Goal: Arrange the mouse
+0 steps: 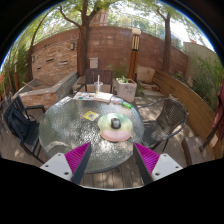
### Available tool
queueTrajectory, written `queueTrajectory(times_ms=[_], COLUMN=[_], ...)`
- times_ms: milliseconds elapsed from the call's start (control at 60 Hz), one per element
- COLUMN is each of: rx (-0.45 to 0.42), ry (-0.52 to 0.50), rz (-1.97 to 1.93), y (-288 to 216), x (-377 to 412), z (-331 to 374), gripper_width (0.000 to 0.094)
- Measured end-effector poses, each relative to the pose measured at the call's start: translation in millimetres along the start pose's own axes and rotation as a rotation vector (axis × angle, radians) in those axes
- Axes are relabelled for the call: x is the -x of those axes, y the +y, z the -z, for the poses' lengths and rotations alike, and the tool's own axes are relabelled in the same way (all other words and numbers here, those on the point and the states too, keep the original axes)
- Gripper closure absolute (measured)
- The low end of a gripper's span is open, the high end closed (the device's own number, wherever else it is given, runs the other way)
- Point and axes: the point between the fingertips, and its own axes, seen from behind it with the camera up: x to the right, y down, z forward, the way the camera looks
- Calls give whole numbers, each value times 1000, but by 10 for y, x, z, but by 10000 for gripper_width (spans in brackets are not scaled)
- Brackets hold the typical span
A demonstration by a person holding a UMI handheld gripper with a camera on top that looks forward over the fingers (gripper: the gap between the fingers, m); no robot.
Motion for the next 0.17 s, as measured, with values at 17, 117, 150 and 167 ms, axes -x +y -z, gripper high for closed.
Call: queueTrajectory(times_ms=[17, 117, 150, 167], rx=[0, -2, -6, -6], ry=[0, 14, 15, 16], rz=[-2, 8, 9, 8], y=[2, 33, 29, 26], x=[0, -23, -23, -24], z=[31, 152, 177, 185], gripper_width=[86, 84, 84, 82])
